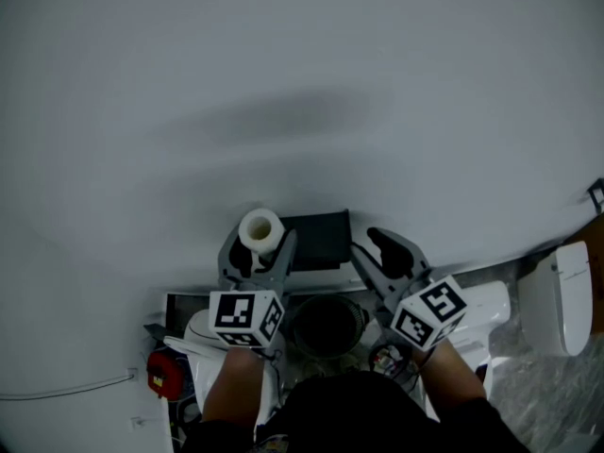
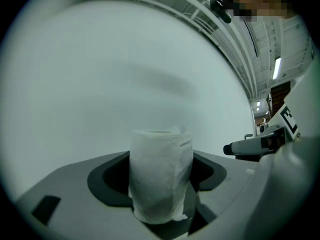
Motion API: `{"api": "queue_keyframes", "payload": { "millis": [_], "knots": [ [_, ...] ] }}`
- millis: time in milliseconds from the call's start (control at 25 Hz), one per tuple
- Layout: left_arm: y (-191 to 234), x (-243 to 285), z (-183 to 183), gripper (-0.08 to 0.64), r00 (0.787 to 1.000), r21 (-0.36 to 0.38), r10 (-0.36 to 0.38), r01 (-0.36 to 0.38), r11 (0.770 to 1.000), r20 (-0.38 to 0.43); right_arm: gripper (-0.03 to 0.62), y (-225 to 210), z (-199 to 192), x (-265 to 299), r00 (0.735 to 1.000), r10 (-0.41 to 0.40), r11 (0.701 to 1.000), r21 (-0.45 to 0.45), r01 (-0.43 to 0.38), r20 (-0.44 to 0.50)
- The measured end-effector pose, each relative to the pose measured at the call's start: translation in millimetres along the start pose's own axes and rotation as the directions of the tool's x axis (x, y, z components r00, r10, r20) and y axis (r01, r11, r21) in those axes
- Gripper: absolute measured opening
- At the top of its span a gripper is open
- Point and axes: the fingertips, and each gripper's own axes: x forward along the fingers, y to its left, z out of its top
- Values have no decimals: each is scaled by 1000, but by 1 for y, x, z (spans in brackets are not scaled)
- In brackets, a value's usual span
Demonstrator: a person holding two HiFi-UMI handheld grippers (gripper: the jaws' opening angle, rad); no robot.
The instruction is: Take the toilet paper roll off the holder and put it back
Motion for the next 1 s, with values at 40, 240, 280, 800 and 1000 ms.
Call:
{"api": "queue_keyframes", "payload": {
  "millis": [40,240,280,800,1000],
  "knots": [
    [0,-3,2,318,1000,4,11,-11,1000,0,167,1,0,0,1000,12,1000,3,-12,0],
    [-5,-22,13,318,997,29,72,-72,997,-1,163,6,1,3,996,91,996,25,-91,-3],
    [-5,-28,14,318,996,31,86,-86,996,-1,161,9,0,4,994,110,993,31,-110,-4],
    [27,-154,1,318,974,12,225,-224,974,-22,160,102,-31,23,960,277,959,66,-274,-38],
    [41,-206,-19,318,973,-25,227,-228,973,-52,160,149,-57,22,957,278,959,76,-273,-77]
  ]
}}
